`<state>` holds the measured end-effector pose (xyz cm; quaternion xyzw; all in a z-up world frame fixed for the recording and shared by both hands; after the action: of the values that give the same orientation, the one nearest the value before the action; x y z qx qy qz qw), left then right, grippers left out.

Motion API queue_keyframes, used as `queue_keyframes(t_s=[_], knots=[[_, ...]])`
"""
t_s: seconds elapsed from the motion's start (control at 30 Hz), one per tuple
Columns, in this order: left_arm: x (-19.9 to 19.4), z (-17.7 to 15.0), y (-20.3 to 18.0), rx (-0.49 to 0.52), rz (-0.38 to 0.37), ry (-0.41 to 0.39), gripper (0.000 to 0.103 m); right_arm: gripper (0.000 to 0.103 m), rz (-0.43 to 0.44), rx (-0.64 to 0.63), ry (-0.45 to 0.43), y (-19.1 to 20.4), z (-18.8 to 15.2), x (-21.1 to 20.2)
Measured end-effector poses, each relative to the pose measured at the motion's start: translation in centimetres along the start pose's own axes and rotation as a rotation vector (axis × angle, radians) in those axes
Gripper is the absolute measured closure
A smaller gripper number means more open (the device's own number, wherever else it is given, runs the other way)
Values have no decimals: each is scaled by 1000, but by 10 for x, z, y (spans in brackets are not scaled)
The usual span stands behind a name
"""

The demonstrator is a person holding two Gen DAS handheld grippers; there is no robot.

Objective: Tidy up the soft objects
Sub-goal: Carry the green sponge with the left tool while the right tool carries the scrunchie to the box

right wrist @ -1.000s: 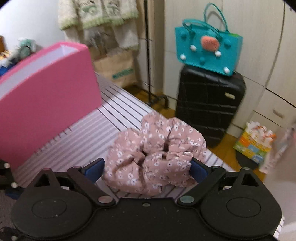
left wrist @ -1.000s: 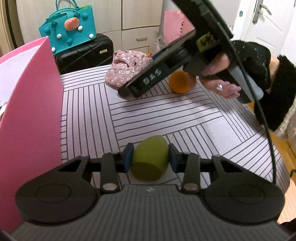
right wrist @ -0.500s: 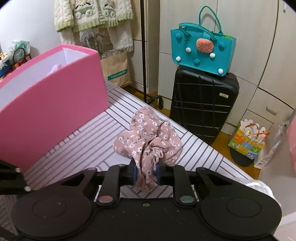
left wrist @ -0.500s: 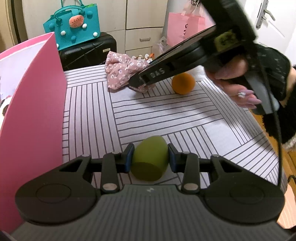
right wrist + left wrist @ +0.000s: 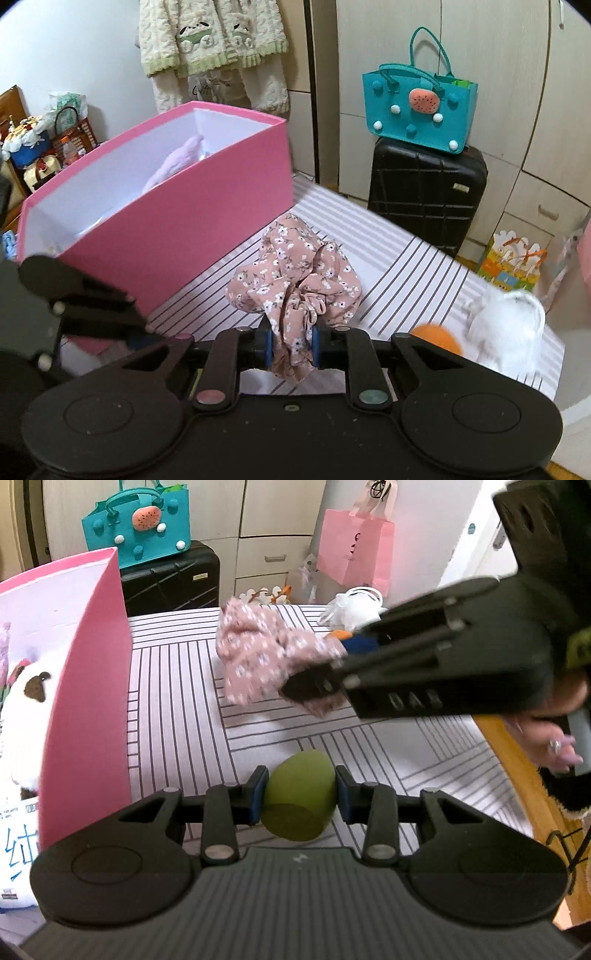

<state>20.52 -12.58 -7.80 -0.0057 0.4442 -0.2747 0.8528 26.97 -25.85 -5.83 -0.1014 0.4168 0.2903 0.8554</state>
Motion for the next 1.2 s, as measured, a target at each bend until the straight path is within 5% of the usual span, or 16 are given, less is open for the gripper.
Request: queue_keyframes(t_s=[0.77, 1.2], knots=[[-81, -3, -8, 159, -151, 110, 66, 78, 31, 164, 135, 51, -33, -68], [-143, 7, 18, 200, -184, 73, 66, 78, 145, 213, 87, 81, -8, -87]])
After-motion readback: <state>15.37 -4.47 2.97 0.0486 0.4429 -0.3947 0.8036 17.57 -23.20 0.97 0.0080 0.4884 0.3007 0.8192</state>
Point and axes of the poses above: each gripper's, at about its wrist camera, not at the fingertips, and x roughly the way its jaws point, y to its left, z to its top, the point moved 2 cm from there along x, roughly the way its jaws point, and after that the axes turned 1 degree about -x, right-handed, at the moved point
